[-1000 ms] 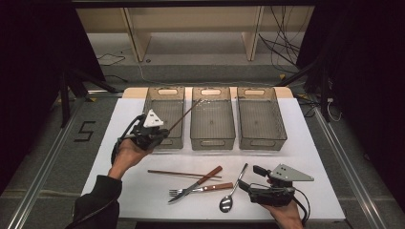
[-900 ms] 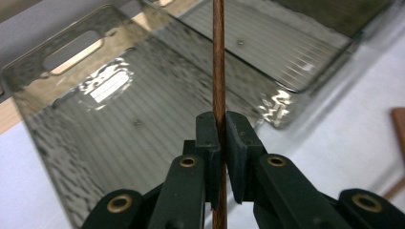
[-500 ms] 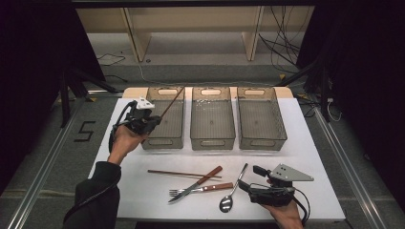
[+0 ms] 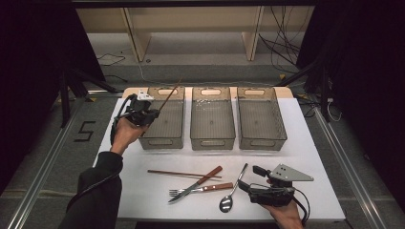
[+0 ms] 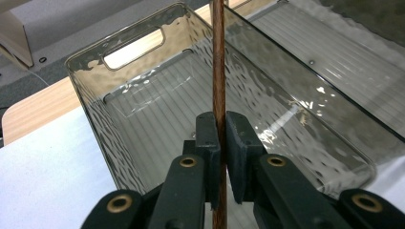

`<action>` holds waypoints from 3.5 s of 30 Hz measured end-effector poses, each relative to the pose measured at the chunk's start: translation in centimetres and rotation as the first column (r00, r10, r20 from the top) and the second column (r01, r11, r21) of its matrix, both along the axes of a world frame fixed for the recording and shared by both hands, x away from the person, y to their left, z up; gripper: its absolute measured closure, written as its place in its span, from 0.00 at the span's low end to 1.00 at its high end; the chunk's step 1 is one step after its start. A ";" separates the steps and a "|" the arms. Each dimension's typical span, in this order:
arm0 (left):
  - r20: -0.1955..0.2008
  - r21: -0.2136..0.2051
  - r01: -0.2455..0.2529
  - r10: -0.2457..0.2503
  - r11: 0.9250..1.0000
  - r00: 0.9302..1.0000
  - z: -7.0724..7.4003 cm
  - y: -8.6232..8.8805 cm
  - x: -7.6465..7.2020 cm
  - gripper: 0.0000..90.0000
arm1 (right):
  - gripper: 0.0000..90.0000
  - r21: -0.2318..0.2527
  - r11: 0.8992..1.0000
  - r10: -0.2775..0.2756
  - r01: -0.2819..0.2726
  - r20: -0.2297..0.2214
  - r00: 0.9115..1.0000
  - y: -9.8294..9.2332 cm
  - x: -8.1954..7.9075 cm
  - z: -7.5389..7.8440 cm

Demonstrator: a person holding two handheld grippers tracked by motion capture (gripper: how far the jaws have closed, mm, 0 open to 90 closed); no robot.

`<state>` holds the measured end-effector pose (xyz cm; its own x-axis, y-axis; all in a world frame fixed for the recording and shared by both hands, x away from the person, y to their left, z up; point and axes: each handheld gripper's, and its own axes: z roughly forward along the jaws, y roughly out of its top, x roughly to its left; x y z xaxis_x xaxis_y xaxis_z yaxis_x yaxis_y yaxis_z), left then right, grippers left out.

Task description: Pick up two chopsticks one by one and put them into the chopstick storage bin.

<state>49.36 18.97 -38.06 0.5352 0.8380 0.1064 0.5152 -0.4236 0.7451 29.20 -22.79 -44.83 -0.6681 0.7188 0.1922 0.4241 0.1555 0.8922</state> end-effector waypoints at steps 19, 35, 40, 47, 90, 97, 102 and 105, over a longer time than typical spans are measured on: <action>-0.028 0.010 -0.039 0.039 0.999 0.999 -1.5 -0.1 1.9 0.93 | 0.26 0.003 1.000 0.004 -0.004 -0.002 1.000 0.0 0.0 0.0; -0.089 0.014 -0.089 0.090 0.996 0.992 -3.3 0.0 2.3 0.92 | 0.26 0.004 1.000 0.004 -0.004 -0.004 1.000 0.0 0.0 -0.1; -0.102 -0.004 -0.109 0.108 0.994 0.989 -3.3 0.2 2.3 0.78 | 0.26 0.004 1.000 0.004 -0.004 -0.004 1.000 0.0 0.0 -0.1; -0.115 -0.059 -0.089 0.082 0.994 0.990 -1.9 0.4 1.5 0.51 | 0.26 0.004 1.000 0.008 -0.008 -0.001 1.000 0.0 0.0 0.0; -0.193 0.087 0.401 -0.379 0.912 0.905 -0.8 -5.2 -8.8 0.21 | 0.26 0.007 1.000 0.007 -0.007 0.003 1.000 0.0 -0.2 0.1; -0.254 0.138 0.454 -0.412 0.880 0.875 -1.8 -6.2 -9.1 0.21 | 0.26 0.005 1.000 0.008 -0.008 0.004 1.000 0.0 -0.2 0.1; -0.287 0.158 0.481 -0.426 0.863 0.858 -2.3 -6.7 -9.2 0.20 | 0.26 0.005 1.000 0.009 -0.009 0.004 1.000 0.0 -0.2 0.0; -0.322 0.180 0.500 -0.429 0.847 0.844 -3.0 -7.0 -9.2 0.20 | 0.26 0.006 1.000 0.010 -0.010 0.006 1.000 0.0 -0.2 0.1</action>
<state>40.17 11.92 -41.04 0.8912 0.4468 0.0775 0.3687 -0.8133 0.4501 29.04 -22.76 -44.78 -0.6765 0.7108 0.1925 0.4173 0.1547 0.8955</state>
